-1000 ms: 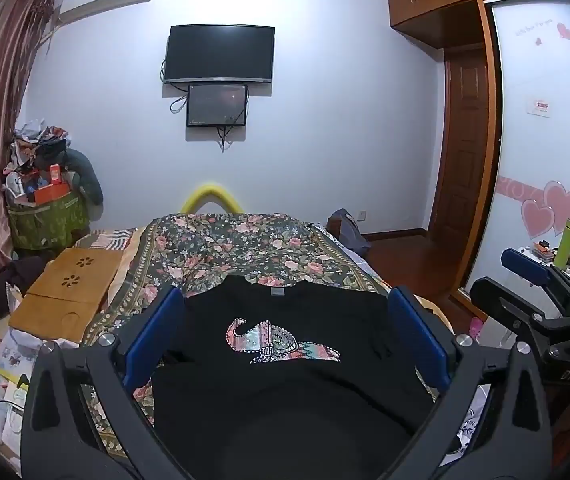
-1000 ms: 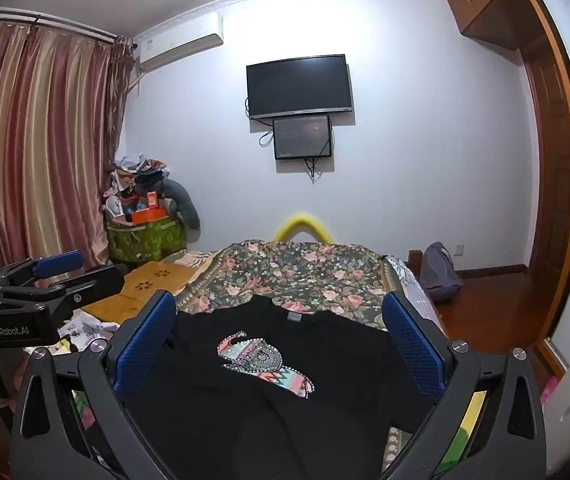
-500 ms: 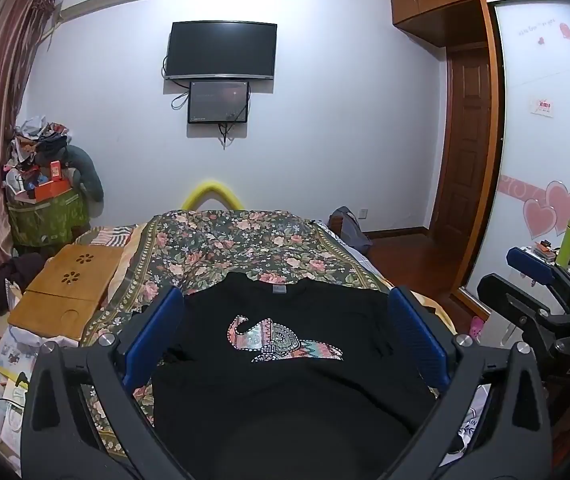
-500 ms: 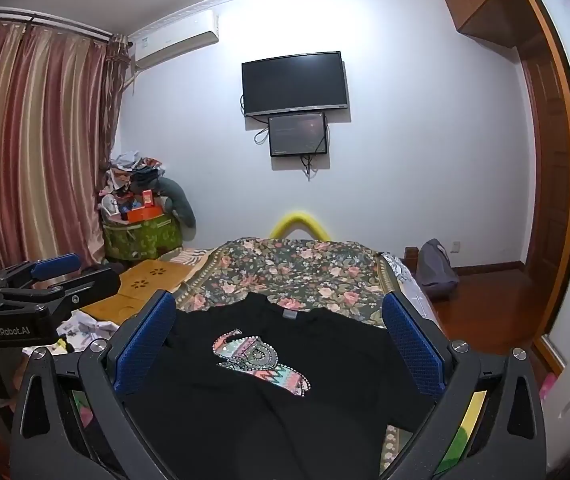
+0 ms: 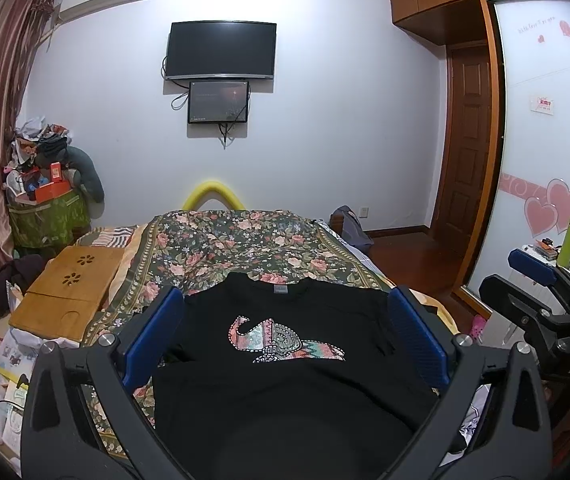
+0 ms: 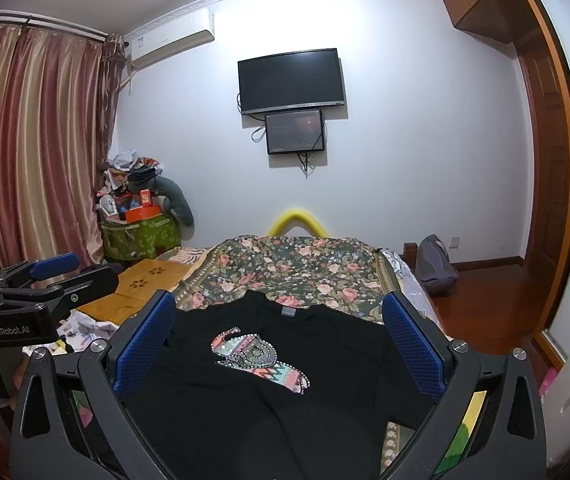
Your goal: Fold small clothes
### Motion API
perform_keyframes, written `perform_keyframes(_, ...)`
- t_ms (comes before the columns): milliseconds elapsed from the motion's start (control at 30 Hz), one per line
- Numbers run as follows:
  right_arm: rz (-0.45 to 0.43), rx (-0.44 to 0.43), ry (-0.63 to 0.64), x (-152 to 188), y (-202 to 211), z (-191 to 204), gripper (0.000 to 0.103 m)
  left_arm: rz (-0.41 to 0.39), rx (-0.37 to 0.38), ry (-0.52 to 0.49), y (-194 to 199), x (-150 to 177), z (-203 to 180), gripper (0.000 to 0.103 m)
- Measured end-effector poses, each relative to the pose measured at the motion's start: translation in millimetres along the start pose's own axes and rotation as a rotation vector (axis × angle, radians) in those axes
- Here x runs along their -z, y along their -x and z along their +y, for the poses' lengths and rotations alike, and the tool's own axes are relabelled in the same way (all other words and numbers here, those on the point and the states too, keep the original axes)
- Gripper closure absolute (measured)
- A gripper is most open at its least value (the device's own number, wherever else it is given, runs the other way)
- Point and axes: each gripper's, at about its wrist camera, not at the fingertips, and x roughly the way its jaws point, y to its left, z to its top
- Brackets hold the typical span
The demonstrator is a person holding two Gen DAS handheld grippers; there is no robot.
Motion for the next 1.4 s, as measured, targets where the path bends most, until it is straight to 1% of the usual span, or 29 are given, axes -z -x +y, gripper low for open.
perform_keyframes(1400,0.015,-0.004,-0.007,0.2,-6.2,-4.0,0.001,0.000,-0.007,0.007,-0.9,-2.4,-0.3,0.000)
